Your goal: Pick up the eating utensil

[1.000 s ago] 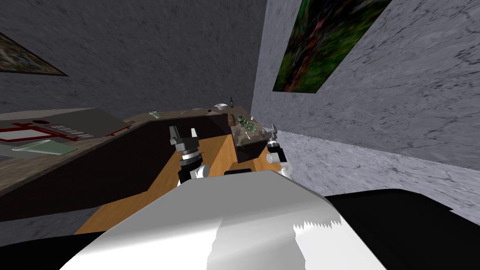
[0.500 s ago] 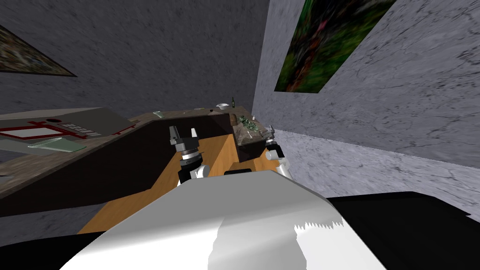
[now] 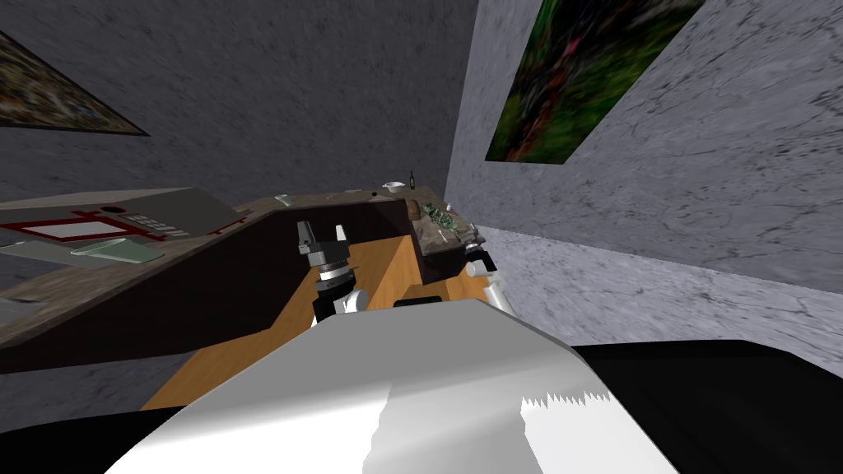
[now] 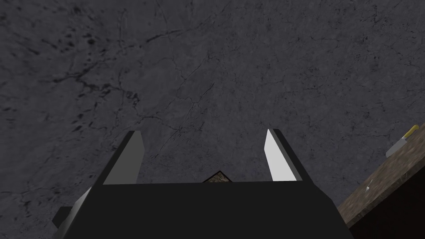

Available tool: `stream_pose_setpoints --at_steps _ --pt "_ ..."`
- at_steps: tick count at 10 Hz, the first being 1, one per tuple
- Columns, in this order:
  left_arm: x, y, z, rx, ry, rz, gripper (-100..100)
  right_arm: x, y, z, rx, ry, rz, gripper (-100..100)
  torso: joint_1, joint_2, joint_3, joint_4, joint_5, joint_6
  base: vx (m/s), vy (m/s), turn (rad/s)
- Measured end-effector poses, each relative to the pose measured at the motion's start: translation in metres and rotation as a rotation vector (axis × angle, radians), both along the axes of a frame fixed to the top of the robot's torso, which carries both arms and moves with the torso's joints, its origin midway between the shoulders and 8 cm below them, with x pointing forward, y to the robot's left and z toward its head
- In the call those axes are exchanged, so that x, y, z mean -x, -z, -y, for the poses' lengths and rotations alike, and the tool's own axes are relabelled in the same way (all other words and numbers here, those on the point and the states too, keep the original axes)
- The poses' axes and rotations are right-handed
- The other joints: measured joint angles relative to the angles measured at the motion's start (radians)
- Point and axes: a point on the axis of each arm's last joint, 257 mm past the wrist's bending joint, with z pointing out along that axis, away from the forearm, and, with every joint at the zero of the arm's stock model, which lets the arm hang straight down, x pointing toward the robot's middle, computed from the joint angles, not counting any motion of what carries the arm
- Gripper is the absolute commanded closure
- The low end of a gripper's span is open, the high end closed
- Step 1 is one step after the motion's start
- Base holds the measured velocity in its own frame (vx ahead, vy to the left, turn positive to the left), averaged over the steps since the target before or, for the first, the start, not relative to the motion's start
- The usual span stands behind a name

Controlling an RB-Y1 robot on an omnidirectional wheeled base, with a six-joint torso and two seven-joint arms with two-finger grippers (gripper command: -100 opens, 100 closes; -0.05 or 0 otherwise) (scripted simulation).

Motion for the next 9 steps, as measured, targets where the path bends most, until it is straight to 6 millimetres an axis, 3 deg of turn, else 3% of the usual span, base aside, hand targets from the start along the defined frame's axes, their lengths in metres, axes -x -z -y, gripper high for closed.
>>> stream_pose_setpoints --at_steps 9 --pt "0.000 0.000 0.000 0.000 0.000 0.000 0 -0.049 0.062 0.024 -0.245 -0.010 -0.218 -100 0.000 -0.001 0.000 0.000 0.000 0.000 -0.002 0.061 0.017"
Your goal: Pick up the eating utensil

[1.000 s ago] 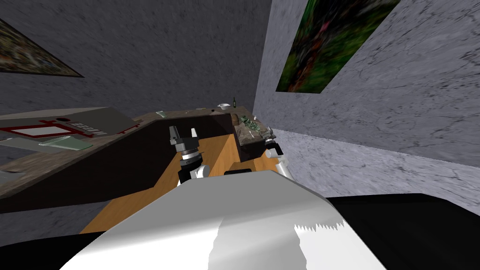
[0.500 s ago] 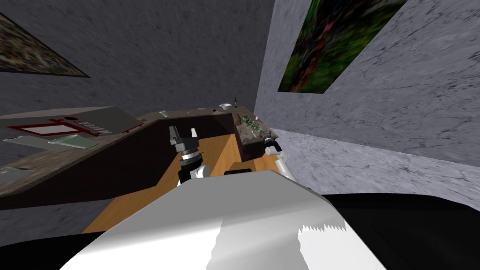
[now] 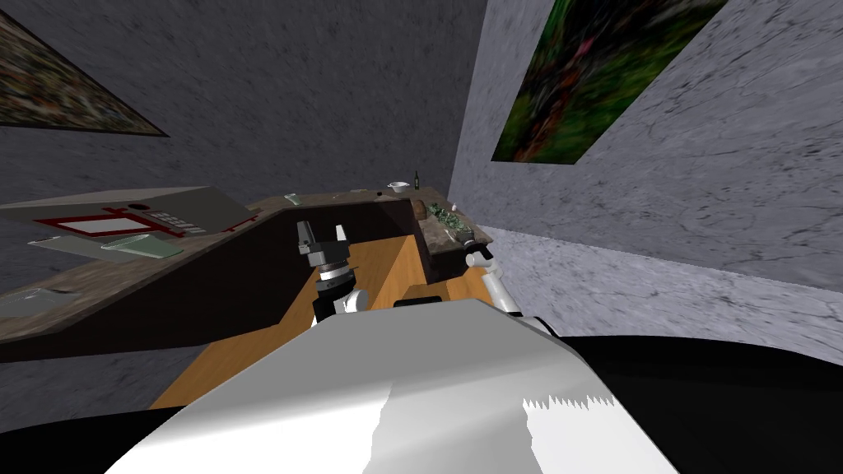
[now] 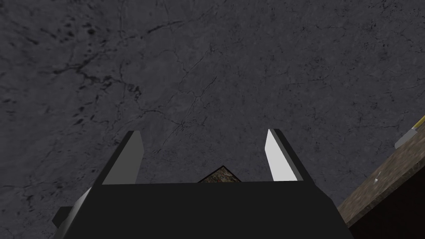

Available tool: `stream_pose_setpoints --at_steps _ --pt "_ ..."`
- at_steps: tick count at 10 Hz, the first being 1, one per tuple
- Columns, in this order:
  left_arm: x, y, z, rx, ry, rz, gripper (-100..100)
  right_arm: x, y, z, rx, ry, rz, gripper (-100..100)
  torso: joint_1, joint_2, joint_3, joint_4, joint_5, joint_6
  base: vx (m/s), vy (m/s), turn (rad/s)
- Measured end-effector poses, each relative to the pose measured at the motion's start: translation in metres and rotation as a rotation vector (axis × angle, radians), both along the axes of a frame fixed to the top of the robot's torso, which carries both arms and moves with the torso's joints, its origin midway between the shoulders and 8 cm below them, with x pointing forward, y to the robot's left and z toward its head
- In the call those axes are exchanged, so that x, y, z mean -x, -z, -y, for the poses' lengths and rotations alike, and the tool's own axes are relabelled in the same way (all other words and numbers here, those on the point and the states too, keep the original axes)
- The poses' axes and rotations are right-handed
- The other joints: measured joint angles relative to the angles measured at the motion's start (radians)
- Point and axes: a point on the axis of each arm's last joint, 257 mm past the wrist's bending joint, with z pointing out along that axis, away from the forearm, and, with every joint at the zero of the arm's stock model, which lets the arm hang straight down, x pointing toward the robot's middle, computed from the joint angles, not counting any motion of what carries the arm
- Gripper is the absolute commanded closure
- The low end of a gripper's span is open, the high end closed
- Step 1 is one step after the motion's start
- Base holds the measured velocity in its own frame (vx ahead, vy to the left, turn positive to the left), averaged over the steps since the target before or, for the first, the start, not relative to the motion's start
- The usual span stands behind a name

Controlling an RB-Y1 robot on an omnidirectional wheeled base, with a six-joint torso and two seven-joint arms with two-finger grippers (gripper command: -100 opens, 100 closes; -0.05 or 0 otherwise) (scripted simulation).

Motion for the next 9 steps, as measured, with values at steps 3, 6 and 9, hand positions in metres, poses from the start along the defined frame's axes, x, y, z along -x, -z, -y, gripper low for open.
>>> stream_pose_setpoints --at_steps 3,6,9 --pt "0.000 0.000 0.000 0.000 0.000 0.000 0 -0.013 0.022 0.010 -0.069 0.012 -0.081 -100 -0.001 0.000 0.000 0.000 0.000 0.000 0.016 0.055 0.018" --pt "0.000 0.000 0.000 0.000 0.000 0.000 0 -0.022 0.041 0.021 -0.140 0.034 -0.159 -100 -0.001 -0.001 -0.001 0.000 0.000 0.000 0.020 0.046 0.014" --pt "0.000 0.000 0.000 0.000 0.000 0.000 0 -0.029 0.058 0.031 -0.202 0.059 -0.234 -100 -0.001 -0.001 -0.001 0.000 0.000 0.001 0.023 0.052 0.019"
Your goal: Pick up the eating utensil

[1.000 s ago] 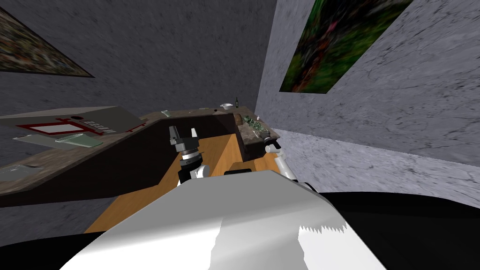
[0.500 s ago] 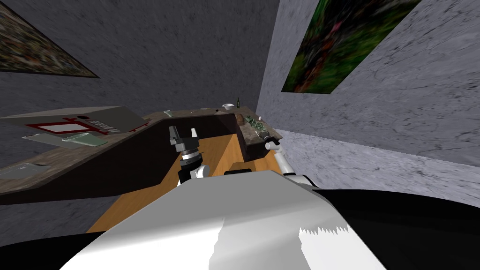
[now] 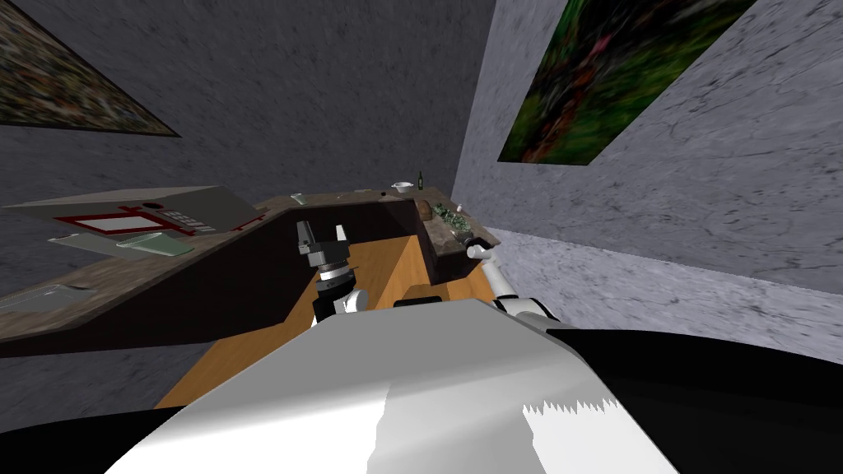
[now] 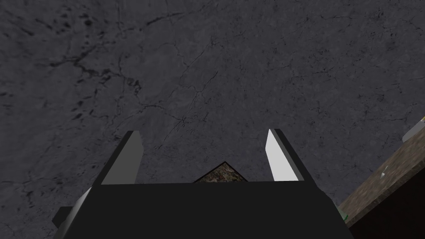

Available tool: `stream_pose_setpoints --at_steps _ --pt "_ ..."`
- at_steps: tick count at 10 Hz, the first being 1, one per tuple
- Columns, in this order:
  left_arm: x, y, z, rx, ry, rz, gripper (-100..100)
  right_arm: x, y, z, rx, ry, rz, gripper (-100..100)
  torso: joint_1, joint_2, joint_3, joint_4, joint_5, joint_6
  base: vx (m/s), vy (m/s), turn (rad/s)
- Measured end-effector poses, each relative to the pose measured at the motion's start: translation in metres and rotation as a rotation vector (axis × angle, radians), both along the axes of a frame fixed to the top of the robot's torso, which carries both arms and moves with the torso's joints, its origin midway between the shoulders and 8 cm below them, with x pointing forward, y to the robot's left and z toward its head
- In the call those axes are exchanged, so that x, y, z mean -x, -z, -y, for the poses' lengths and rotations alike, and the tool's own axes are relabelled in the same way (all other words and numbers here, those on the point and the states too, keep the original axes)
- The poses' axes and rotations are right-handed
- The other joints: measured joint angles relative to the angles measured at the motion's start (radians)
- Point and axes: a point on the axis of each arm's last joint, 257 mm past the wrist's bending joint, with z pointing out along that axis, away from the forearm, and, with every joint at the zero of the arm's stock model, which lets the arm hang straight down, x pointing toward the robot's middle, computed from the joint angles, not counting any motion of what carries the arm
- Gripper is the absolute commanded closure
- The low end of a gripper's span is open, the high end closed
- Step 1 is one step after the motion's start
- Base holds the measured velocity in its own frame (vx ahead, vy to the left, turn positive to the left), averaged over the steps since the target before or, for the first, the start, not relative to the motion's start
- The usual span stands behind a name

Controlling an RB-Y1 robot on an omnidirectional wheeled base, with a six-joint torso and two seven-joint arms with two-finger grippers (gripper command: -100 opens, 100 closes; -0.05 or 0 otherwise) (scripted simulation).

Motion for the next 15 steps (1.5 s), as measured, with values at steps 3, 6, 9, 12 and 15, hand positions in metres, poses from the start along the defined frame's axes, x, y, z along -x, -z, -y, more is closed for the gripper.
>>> stream_pose_setpoints --at_steps 3,6,9,12,15 --pt "0.000 0.000 0.000 0.000 0.000 0.000 0 -0.006 0.014 0.011 -0.062 0.033 -0.077 -100 0.000 -0.001 0.000 0.000 0.000 0.000 0.032 0.045 0.012" --pt "0.000 0.000 0.000 0.000 0.000 0.000 0 -0.010 0.026 0.020 -0.115 0.065 -0.144 -100 -0.001 0.000 0.000 0.000 0.000 0.000 0.024 0.040 0.015" --pt "0.000 0.000 0.000 0.000 0.000 0.000 0 -0.009 0.043 0.032 -0.168 0.108 -0.219 -100 -0.001 0.000 0.000 0.000 0.000 0.000 0.031 0.040 0.016" --pt "0.000 0.000 0.000 0.000 0.000 0.000 0 -0.009 0.048 0.043 -0.225 0.156 -0.286 -100 -0.001 -0.001 0.000 0.000 0.000 0.000 0.034 0.033 0.007" --pt "0.000 0.000 0.000 0.000 0.000 0.000 0 -0.007 0.056 0.056 -0.270 0.205 -0.351 -100 -0.001 -0.001 -0.001 0.000 0.000 0.000 0.042 0.033 0.014"
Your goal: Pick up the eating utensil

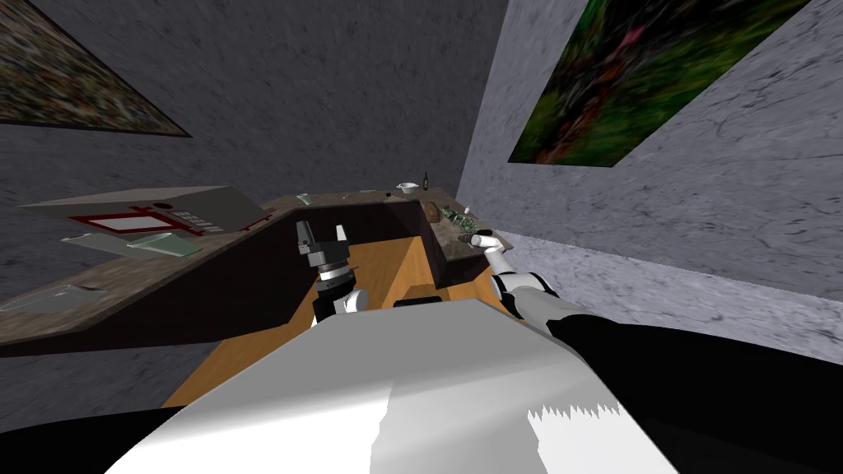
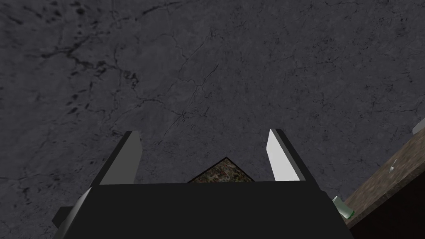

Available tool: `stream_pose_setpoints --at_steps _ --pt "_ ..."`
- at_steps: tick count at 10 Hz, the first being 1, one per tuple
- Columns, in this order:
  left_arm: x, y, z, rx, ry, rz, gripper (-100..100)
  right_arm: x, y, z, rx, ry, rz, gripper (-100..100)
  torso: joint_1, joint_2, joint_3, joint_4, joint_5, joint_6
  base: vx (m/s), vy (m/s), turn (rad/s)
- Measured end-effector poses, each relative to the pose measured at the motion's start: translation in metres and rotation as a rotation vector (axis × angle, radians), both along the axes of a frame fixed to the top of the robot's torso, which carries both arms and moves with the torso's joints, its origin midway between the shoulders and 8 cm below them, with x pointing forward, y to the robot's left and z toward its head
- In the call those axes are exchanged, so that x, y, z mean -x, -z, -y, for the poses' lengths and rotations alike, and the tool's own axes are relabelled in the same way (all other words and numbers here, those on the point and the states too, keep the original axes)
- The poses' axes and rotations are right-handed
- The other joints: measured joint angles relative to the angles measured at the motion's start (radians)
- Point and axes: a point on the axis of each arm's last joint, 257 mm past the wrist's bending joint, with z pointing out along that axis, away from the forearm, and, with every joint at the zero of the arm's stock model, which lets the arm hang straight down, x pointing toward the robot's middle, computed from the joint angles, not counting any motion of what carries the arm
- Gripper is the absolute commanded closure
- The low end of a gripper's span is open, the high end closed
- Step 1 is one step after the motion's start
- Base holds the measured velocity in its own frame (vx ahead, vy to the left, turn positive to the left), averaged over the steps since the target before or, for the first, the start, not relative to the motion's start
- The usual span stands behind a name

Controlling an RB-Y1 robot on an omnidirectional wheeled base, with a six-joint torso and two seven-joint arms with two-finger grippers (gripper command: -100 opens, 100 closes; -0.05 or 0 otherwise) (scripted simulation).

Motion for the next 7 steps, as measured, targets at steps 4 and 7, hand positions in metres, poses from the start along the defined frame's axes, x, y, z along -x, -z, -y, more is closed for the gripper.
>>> stream_pose_setpoints --at_steps 4,7 --pt "0.000 0.000 0.000 0.000 0.000 0.000 0 0.005 0.001 0.019 -0.058 0.075 -0.080 -100 -0.001 0.001 0.000 0.000 0.000 0.000 0.029 0.021 0.008" --pt "0.000 0.000 0.000 0.000 0.000 0.000 0 -0.001 0.004 0.007 -0.065 0.060 -0.084 -100 -0.003 0.001 0.001 0.000 -0.001 0.001 0.038 -0.005 -0.239"
